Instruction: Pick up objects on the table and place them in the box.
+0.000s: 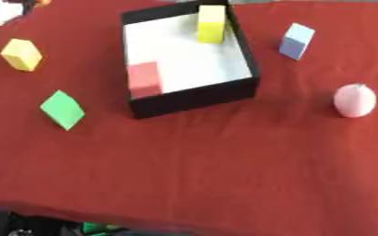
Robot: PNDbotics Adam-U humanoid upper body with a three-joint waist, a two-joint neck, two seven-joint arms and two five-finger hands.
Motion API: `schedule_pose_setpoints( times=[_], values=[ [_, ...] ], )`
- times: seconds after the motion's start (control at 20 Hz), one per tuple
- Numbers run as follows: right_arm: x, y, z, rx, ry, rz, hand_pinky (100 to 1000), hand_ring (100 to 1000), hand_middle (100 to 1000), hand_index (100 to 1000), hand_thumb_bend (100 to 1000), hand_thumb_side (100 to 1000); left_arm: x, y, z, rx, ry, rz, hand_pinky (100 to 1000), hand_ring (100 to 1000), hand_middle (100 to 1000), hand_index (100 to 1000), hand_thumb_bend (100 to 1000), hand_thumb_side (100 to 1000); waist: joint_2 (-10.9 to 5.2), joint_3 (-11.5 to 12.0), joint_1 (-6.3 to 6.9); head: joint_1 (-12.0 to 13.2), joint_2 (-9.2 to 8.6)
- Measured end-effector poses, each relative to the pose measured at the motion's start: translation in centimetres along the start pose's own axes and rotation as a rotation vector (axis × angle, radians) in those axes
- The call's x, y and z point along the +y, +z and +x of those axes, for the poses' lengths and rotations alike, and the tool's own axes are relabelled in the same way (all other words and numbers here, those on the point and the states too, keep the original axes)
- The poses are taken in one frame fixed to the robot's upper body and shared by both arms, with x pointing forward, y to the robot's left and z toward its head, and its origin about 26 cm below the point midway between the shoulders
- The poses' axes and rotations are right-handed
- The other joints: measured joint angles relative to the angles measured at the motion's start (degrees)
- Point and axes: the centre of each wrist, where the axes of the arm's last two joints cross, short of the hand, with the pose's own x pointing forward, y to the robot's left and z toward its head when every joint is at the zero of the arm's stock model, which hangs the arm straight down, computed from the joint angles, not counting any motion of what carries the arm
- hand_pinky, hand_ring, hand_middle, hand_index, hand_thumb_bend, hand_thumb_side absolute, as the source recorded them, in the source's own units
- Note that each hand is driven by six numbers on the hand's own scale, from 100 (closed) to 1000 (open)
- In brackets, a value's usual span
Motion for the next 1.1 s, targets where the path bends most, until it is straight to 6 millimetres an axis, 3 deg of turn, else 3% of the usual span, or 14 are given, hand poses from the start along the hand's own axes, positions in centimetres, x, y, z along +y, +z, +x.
schedule_pose_setpoints(
  times=[0.4,0.6,0.65,0.7,0.75,0.85,1.0,1.1],
  values=[
    [0.6,-0.5,0.6,-0.024,-0.026,0.001,809,825,843,897,100,407,-6.1,-8.4,0.9,-0.022,0.029,-0.200,575,605,540,550,269,190,0.00,-0.75,0.06,0.95,0.00],
    [0.9,-0.8,0.9,-0.038,-0.035,0.010,809,825,843,897,100,405,-9.2,-10.9,0.9,-0.028,0.012,-0.265,646,670,602,636,434,344,0.00,-0.90,0.12,1.34,0.00],
    [1.0,-0.9,1.0,-0.039,-0.038,0.011,809,825,843,897,100,405,-9.8,-11.3,0.9,-0.031,0.004,-0.279,727,758,705,790,528,476,0.00,-0.90,0.12,1.40,0.00],
    [1.1,-0.9,1.0,-0.041,-0.040,0.012,809,825,843,897,100,405,-10.3,-11.6,0.8,-0.033,-0.003,-0.292,761,799,755,849,588,548,0.00,-0.91,0.12,1.40,0.00],
    [1.1,-0.9,1.0,-0.041,-0.041,0.013,810,825,843,897,100,405,-10.6,-11.8,0.8,-0.034,-0.011,-0.303,806,853,812,902,672,654,0.00,-0.90,0.12,1.40,0.00],
    [1.1,-0.9,1.0,-0.041,-0.042,0.014,810,825,843,897,100,405,-10.7,-11.9,0.7,-0.036,-0.013,-0.303,814,874,830,930,735,704,0.00,-0.78,0.11,1.36,0.00],
    [1.1,-0.9,1.0,-0.040,-0.043,0.015,810,825,843,897,100,405,-9.6,-11.4,0.5,-0.027,0.021,-0.244,785,850,803,906,681,664,0.00,-0.54,0.03,1.21,0.00],
    [1.0,-0.9,1.0,-0.039,-0.042,0.015,810,826,843,896,100,405,-8.1,-10.3,0.0,-0.018,0.064,-0.166,739,804,751,860,574,616,0.00,-0.23,0.02,0.98,0.00]
  ],
)
